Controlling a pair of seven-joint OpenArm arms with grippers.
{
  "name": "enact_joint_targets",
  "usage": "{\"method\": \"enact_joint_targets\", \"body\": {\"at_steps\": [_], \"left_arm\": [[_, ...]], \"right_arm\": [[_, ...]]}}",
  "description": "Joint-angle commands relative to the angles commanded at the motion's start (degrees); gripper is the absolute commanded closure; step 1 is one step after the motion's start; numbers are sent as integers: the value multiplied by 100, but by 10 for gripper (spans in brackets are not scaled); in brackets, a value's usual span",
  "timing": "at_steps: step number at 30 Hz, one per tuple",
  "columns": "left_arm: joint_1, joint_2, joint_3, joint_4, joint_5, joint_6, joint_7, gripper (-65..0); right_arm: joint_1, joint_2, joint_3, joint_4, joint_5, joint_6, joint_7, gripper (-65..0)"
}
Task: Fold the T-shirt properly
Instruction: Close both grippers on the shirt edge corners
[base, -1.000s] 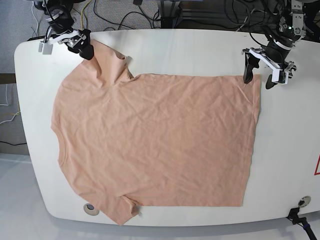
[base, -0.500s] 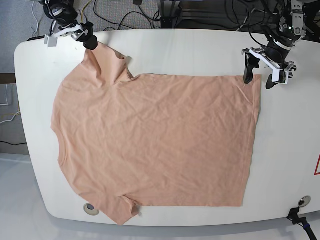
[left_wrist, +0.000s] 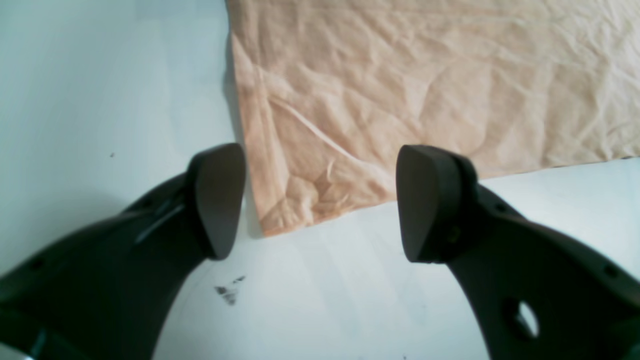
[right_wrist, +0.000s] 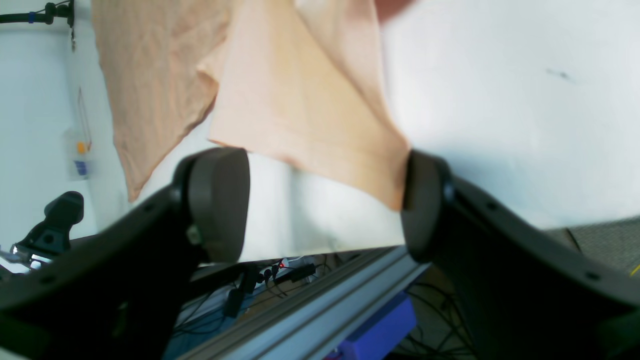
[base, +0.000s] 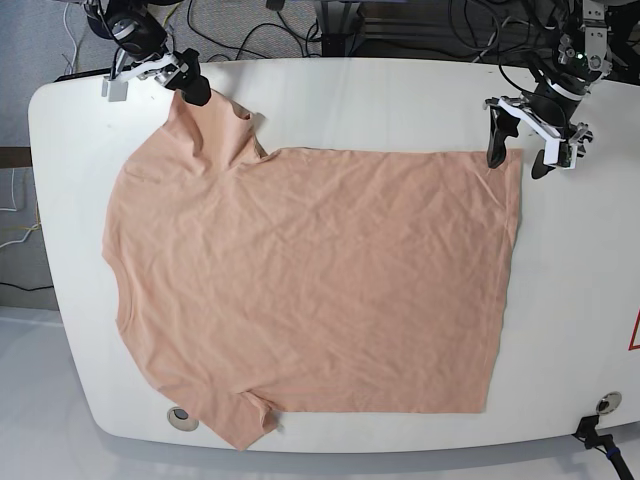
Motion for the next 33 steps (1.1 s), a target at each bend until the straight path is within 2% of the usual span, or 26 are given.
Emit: {"method": "enact_joint_targets", "body": {"at_steps": [15, 17, 22, 24, 26, 29, 33], "left_arm": [[0, 0, -9, -9, 0, 0, 0, -446], [0, 0, -9, -9, 0, 0, 0, -446], [0, 0, -9, -9, -9, 0, 0, -446], [0, 9, -9, -9, -44, 0, 44, -446], [-26, 9, -88, -9, -457, 0, 316, -446], [-88, 9, -316, -211, -1231, 0, 589, -447], [-158, 0, -413, -510, -1732, 0, 624, -449]], "right_arm": [[141, -97, -246, 9, 0, 0, -70, -429], [141, -97, -246, 9, 0, 0, -70, -365], [141, -88, -246, 9, 0, 0, -70, -106], [141, -88, -246, 9, 0, 0, -70, -30], [141, -88, -246, 9, 0, 0, -70, 0], [141, -88, -246, 9, 0, 0, -70, 0], [141, -79, -246, 18, 0, 0, -70, 0]]}}
